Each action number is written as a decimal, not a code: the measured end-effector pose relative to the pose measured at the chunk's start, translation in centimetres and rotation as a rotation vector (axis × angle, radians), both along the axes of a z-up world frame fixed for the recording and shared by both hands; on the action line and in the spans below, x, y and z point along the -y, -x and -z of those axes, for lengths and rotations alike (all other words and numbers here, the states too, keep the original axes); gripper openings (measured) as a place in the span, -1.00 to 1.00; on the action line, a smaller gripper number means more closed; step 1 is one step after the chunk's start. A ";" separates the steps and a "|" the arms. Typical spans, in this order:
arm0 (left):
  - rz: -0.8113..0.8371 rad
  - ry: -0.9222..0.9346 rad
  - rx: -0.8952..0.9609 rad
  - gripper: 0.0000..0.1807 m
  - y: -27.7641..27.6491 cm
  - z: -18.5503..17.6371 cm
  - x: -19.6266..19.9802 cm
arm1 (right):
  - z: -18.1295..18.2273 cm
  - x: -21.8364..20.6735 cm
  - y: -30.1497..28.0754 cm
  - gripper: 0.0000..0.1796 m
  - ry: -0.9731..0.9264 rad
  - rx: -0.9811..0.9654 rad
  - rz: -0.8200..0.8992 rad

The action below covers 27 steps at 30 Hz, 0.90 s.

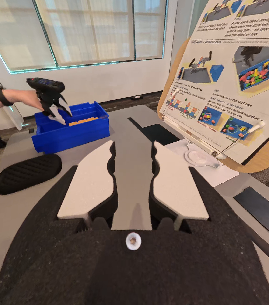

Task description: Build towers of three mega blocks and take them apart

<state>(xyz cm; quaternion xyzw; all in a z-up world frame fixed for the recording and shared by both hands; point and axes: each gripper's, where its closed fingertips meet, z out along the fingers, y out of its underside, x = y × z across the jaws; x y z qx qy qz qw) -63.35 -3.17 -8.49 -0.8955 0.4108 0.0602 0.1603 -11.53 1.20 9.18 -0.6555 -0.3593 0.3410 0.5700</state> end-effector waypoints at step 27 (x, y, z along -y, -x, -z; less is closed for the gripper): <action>0.221 0.106 -0.054 -0.34 -0.9 4.0 -0.8 | 1.6 0.4 -0.4 -0.60 0.076 -0.095 -0.113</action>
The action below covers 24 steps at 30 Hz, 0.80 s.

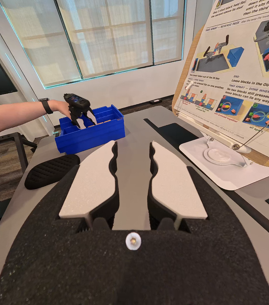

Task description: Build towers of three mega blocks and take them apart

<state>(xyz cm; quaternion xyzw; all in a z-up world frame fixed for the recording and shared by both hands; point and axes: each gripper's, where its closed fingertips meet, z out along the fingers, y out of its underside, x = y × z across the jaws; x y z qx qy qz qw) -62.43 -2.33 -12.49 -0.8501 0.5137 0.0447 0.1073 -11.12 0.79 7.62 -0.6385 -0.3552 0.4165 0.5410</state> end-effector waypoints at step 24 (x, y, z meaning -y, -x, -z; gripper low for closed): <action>-0.143 0.089 -0.037 -0.40 0.3 1.2 7.1 | -0.2 0.9 0.5 -0.62 0.016 -0.009 -0.051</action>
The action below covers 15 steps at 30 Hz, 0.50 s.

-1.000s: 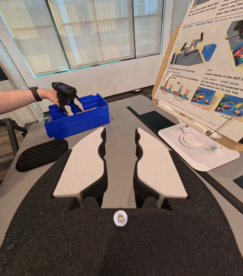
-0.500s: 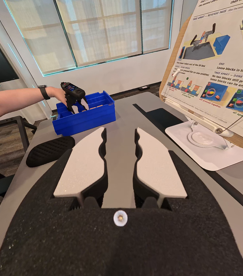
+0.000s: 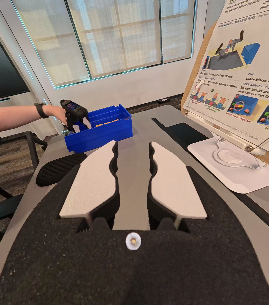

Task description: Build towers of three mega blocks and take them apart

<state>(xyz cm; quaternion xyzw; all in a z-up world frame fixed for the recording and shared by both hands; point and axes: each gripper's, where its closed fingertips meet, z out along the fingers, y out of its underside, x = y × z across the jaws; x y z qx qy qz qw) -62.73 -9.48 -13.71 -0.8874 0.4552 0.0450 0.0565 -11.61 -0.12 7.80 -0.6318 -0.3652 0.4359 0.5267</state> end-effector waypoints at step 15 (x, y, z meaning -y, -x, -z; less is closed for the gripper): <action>-0.888 -0.044 0.311 -0.26 -1.1 -1.1 -0.8 | -0.5 0.4 -0.4 -0.63 0.023 -0.042 -0.023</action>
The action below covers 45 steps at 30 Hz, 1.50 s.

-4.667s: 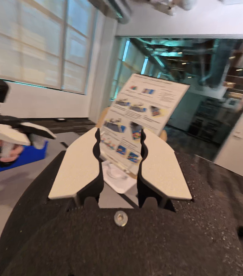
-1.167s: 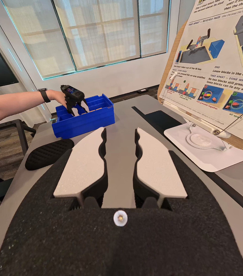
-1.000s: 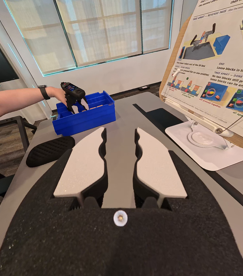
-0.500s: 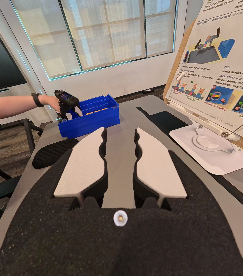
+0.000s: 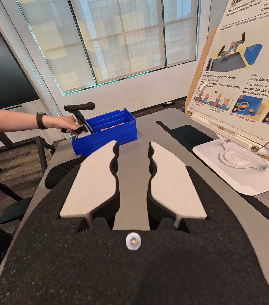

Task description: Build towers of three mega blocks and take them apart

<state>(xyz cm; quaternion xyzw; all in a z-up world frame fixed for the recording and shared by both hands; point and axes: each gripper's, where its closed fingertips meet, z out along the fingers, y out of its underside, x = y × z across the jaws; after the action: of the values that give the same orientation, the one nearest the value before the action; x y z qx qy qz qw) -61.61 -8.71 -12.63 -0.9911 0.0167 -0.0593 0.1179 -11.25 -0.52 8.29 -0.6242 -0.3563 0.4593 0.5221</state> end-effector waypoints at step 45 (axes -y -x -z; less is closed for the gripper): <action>0.647 -0.912 0.342 -0.39 -30.4 -18.7 -3.3 | 2.3 4.8 13.4 -0.53 0.241 -0.272 -0.465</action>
<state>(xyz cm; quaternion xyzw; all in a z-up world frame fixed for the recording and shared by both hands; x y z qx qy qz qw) -31.21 -5.37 6.06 -0.7610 0.3233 -0.2382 0.5096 -24.66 -5.28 5.94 -0.5160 -0.3593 0.6850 0.3680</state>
